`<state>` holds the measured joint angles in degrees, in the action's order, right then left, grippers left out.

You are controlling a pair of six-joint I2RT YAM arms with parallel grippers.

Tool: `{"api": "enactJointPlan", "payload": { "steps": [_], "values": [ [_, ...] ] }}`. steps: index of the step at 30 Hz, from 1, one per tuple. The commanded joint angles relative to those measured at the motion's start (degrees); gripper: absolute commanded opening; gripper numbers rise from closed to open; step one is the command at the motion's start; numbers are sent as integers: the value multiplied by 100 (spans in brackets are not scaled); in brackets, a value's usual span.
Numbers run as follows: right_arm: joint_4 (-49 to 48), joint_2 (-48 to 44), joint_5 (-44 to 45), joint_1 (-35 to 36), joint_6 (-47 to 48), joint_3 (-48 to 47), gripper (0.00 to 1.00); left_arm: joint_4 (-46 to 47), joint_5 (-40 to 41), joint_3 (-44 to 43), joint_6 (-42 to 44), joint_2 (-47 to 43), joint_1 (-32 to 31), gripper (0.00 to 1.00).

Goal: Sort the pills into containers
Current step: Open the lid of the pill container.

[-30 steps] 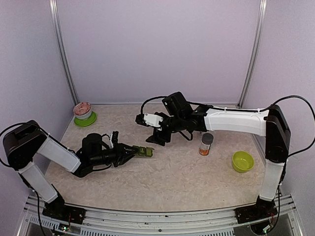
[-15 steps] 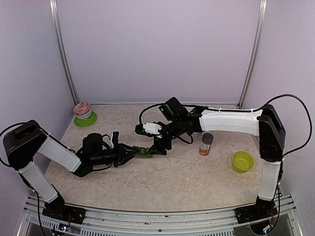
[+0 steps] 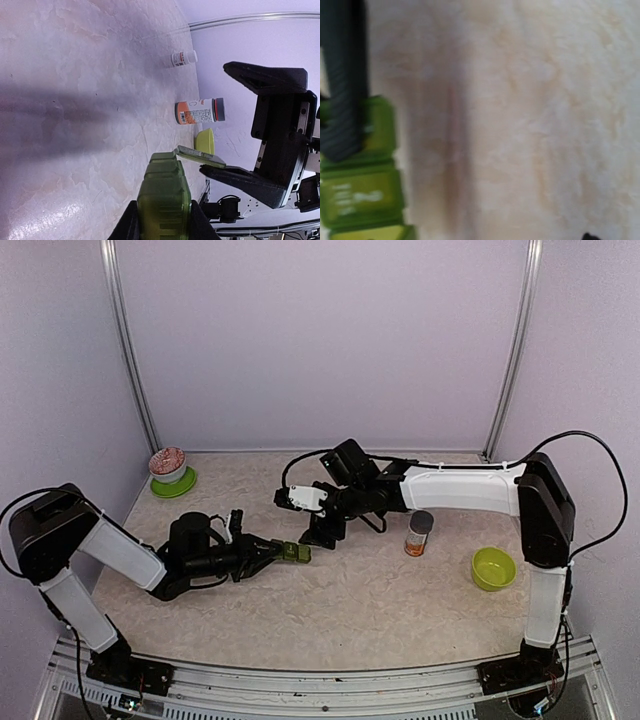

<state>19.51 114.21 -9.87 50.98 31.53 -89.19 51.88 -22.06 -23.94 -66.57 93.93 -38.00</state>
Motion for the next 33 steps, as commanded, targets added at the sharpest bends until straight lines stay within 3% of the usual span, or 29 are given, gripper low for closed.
{"api": "enactJointPlan", "payload": {
  "steps": [1, 12, 33],
  "values": [
    [-394, -46, 500, -9, -127, 116, 87, 228, -58, -67, 22, 105, -59, 19],
    [-494, 37, 974, -38, -113, 121, 87, 331, -78, -18, 6, 106, -68, 18],
    [-110, 502, 1016, -33, -12, -302, 87, 187, -103, -145, 240, 4, -200, 18]
  ]
}}
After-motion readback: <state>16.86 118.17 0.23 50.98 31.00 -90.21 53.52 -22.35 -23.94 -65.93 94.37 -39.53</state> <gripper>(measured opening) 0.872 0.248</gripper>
